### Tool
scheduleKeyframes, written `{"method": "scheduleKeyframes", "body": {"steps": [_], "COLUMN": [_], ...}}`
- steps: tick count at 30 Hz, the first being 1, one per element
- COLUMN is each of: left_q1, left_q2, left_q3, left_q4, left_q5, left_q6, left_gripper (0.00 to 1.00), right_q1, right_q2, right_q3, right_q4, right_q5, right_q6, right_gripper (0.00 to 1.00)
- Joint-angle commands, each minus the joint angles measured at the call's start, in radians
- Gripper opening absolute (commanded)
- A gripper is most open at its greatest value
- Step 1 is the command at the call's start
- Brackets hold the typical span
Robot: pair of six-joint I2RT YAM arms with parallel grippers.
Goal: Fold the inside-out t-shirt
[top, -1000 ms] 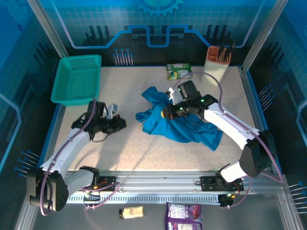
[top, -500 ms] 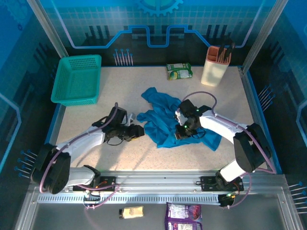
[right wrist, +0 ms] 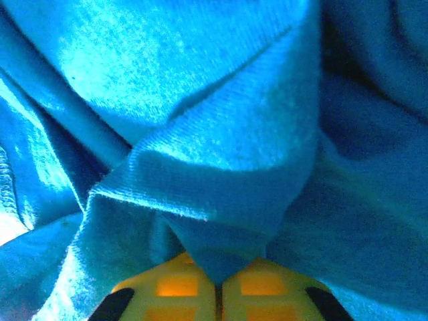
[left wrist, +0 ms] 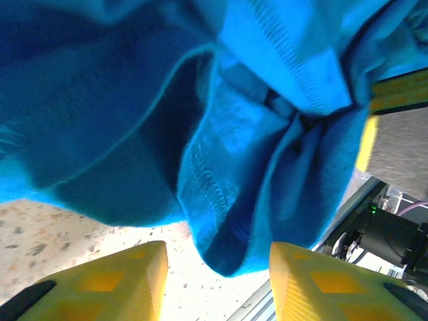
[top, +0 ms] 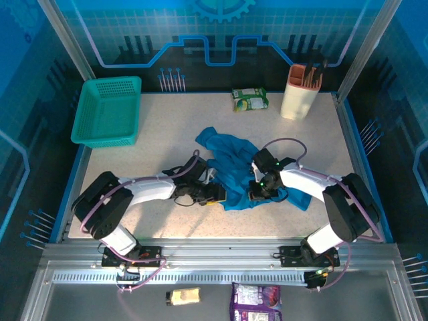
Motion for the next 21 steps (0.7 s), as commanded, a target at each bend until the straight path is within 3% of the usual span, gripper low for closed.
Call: {"method": "scheduleKeyframes", "body": {"steps": [1,5,12,17,21], "left_q1": [-0.047,-0.099,-0.172,-0.212,-0.213], "left_q2": [0.04,0.069,0.09,0.086,0.031], "left_q3": [0.027,0.035,0.077,0.055,0.005], "left_q4": [0.045,0.024,-0.035,-0.041,0.0], "left_q5": [-0.021,-0.052,-0.07,-0.085,-0.114], "left_q6": [-0.07,-0.1,-0.102,-0.117,-0.156], "left_gripper": [0.46,0.46,0.44,0.32,0.32], "right_q1": [-0.012,-0.018,-0.022,0.045,0.114], "right_q2": [-0.049,-0.118,-0.273,-0.33,-0.201], "right_q3": [-0.015,-0.017,-0.033,-0.071,-0.045], "right_q4": [0.013,-0.026,-0.098,0.05,0.165], "right_q5": [-0.012,0.011,0.038,-0.12,-0.187], "right_q6": [0.026,0.036,0.095,0.207,0.254], "right_gripper": [0.19,0.3,0.39,0.36,0.3]}}
